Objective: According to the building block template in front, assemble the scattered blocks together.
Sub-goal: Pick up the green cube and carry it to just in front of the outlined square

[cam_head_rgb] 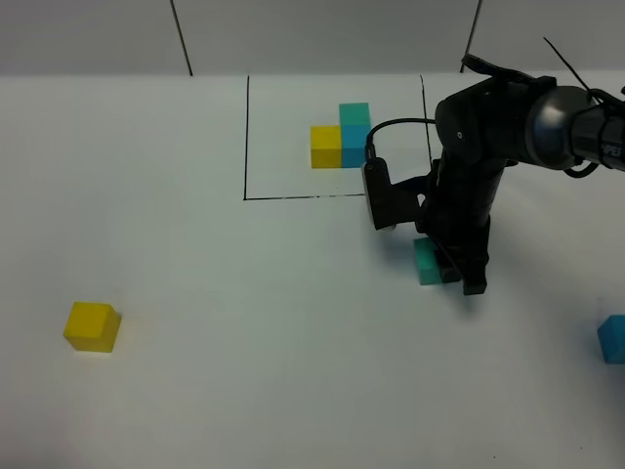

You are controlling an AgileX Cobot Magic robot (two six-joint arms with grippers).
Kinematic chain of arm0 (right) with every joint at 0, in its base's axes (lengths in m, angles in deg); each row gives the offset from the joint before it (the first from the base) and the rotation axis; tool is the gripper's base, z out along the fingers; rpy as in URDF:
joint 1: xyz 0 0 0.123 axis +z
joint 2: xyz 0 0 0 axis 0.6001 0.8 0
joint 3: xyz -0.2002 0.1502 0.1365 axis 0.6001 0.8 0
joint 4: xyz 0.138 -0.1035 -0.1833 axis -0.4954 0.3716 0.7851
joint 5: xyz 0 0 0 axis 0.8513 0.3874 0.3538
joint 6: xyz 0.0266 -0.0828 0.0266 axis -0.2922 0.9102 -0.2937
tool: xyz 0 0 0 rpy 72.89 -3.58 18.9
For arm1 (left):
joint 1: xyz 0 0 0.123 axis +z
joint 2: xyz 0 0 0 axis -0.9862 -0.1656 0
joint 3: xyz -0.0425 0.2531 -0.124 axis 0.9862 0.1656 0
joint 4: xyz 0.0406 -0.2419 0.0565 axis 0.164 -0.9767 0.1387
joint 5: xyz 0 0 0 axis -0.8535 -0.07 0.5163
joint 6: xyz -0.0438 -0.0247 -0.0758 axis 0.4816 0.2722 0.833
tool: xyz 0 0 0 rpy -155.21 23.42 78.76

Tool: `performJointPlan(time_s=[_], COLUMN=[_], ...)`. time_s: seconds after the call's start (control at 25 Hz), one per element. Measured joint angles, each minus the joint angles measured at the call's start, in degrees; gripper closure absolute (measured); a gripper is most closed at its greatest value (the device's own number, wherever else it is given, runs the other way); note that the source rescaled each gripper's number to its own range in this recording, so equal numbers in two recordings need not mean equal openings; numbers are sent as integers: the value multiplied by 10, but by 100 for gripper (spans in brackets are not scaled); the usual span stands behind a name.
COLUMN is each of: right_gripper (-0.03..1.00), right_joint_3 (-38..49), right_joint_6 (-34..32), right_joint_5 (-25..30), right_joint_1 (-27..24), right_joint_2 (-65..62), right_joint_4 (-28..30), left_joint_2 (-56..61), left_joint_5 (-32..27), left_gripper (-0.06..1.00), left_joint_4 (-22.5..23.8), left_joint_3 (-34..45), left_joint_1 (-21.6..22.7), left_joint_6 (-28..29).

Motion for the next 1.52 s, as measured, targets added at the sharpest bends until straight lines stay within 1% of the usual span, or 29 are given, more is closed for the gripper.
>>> performJointPlan(time_s=[0.24, 0.56, 0.76, 1.52], right_gripper=[96, 96, 96, 96], right_joint_3=[-66, -80, -116, -127], right_joint_6=[5, 5, 5, 7], right_joint_5=[2, 2, 14, 27], right_joint_1=[0, 0, 0, -9], right_joint_2=[17, 41, 72, 86], right_joint_4=[-29, -56, -64, -80], left_joint_2=[0, 0, 0, 0], left_joint_5=[0, 0, 0, 0], left_gripper=[55, 55, 55, 55], left_joint_4=[0, 0, 0, 0], left_joint_3=[0, 0, 0, 0], left_joint_1=[0, 0, 0, 0], left_joint_6=[0, 0, 0, 0])
